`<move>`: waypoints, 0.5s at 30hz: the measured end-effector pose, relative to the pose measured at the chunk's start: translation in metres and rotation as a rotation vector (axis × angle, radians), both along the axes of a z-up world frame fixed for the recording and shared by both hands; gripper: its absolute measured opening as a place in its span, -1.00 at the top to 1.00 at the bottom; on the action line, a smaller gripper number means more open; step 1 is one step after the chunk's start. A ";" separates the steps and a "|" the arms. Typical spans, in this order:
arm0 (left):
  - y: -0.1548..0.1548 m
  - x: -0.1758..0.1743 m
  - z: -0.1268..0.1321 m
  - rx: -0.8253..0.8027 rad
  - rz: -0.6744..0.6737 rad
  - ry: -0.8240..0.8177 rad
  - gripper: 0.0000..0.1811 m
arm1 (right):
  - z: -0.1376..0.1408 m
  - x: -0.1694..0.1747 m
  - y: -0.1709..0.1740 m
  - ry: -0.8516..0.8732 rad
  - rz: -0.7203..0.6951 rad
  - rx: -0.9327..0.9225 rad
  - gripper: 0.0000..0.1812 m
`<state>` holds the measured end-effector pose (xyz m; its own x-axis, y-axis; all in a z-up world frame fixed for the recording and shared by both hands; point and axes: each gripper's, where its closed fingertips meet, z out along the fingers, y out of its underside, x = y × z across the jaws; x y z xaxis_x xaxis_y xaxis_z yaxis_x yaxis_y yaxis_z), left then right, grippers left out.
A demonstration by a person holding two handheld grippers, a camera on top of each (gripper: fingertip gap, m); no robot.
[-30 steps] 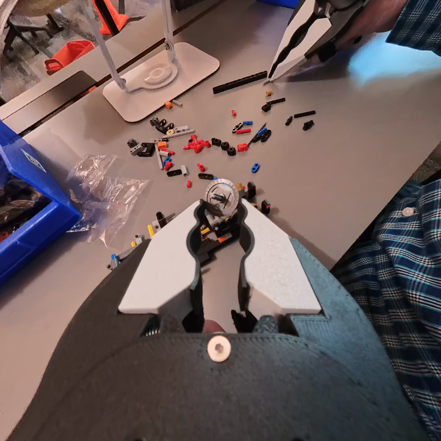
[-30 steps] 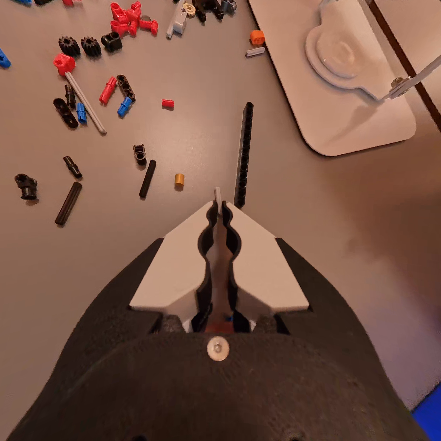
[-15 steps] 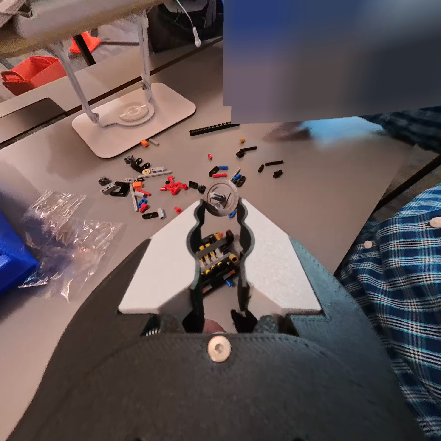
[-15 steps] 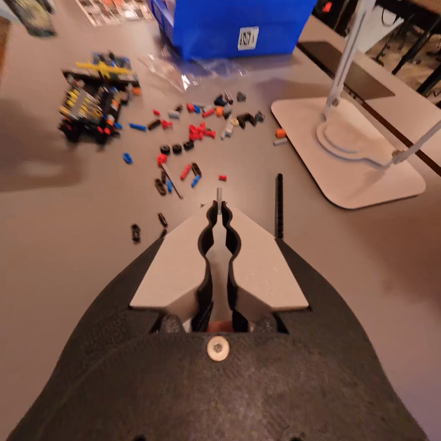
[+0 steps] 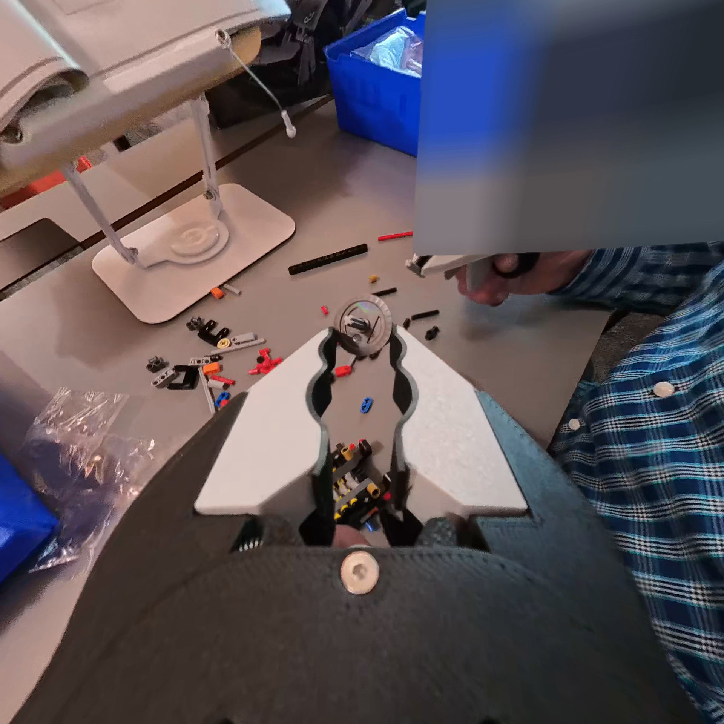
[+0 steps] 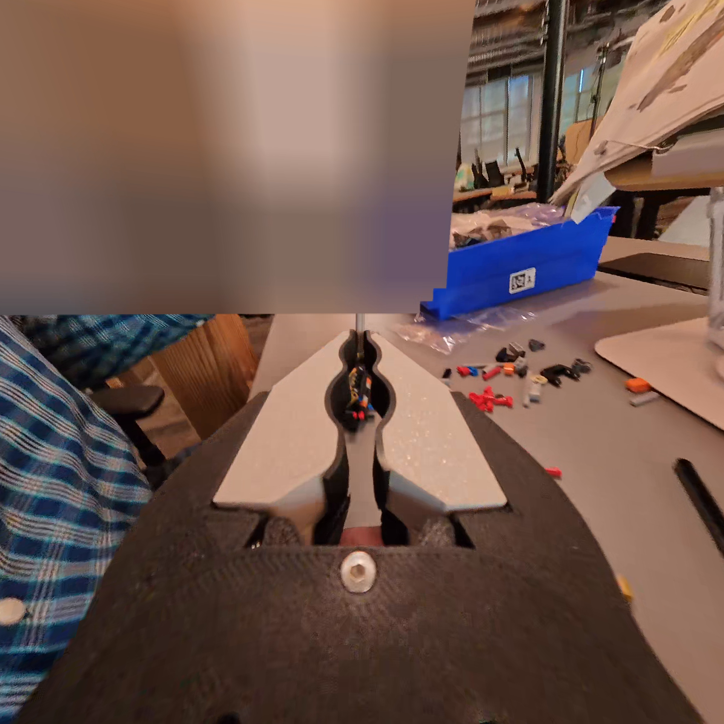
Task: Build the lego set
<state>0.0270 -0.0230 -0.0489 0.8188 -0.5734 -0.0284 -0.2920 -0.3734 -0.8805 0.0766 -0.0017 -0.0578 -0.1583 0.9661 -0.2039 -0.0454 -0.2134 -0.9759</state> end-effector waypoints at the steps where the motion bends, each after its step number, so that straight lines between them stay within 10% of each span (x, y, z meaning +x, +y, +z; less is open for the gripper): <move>1: 0.002 0.003 0.003 -0.001 -0.009 -0.008 0.73 | 0.004 -0.002 -0.002 0.024 0.011 -0.029 1.00; 15: 0.014 0.036 0.040 -0.039 -0.101 -0.125 0.73 | 0.034 -0.003 -0.013 0.182 0.002 -0.028 0.99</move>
<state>0.0631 -0.0095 -0.0092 0.7524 -0.6519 0.0942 -0.2185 -0.3820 -0.8980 0.0740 -0.0151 -0.0236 -0.1971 0.9601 -0.1983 -0.2205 -0.2405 -0.9453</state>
